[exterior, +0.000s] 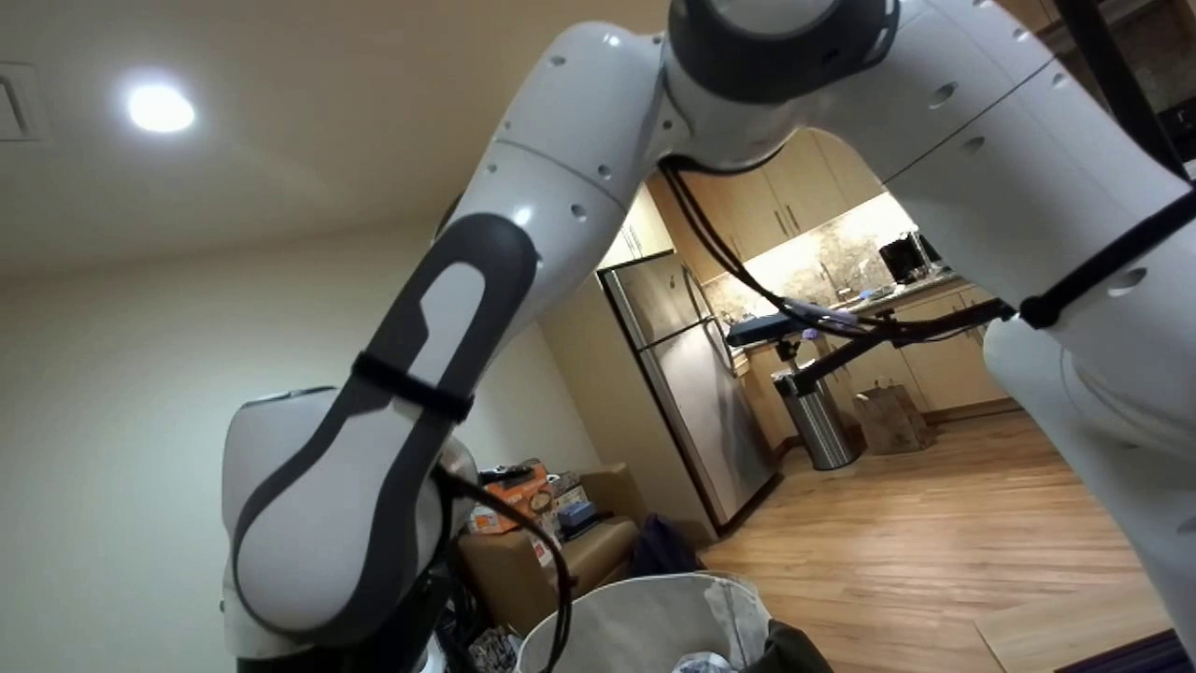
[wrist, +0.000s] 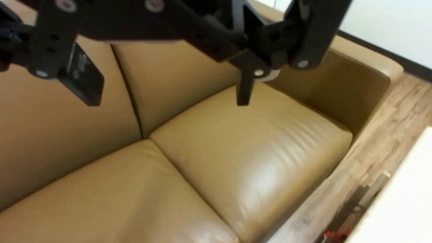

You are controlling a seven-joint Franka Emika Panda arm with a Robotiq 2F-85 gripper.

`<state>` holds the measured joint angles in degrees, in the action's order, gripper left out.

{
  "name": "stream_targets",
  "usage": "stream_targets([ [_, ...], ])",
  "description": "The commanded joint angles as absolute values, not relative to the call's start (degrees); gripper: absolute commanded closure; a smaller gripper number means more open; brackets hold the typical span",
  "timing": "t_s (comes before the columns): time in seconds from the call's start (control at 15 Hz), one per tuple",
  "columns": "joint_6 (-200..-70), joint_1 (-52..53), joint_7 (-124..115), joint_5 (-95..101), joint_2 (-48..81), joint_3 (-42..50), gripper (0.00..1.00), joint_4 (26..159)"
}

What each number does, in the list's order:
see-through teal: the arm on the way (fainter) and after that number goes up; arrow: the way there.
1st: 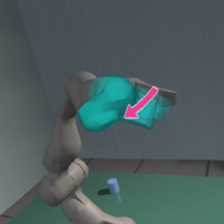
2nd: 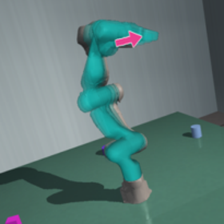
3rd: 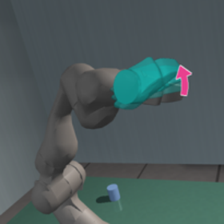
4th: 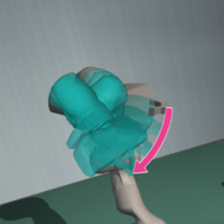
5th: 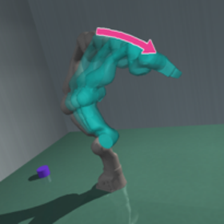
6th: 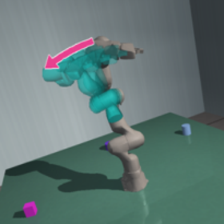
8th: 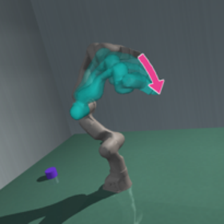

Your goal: Take the clothes from the bag and put them on the couch

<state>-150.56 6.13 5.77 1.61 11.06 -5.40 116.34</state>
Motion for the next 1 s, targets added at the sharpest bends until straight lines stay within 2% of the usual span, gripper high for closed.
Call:
stream_targets([
  [0.0, -137.2, 3.8, 15.2, -8.5, -3.0, -8.0, 0.0, 126.1],
  [0.13, -133.7, 4.9, 18.5, -12.6, -9.5, -6.3, 0.0, 130.0],
  [0.2, -136.0, 5.2, 14.5, -8.0, -10.4, -5.8, 0.0, 131.1],
  [0.27, -135.1, 5.9, 14.6, -9.0, -5.5, -5.8, 0.0, 126.3],
  [0.47, -135.1, 6.1, 14.6, -8.9, -7.6, -5.5, 0.0, 127.6],
  [0.6, -134.8, 5.4, 11.0, -4.4, -7.1, -5.8, 0.0, 127.7],
  [0.93, -134.8, 0.7, -3.6, 11.5, -15.8, -3.7, 0.0, 135.2],
])
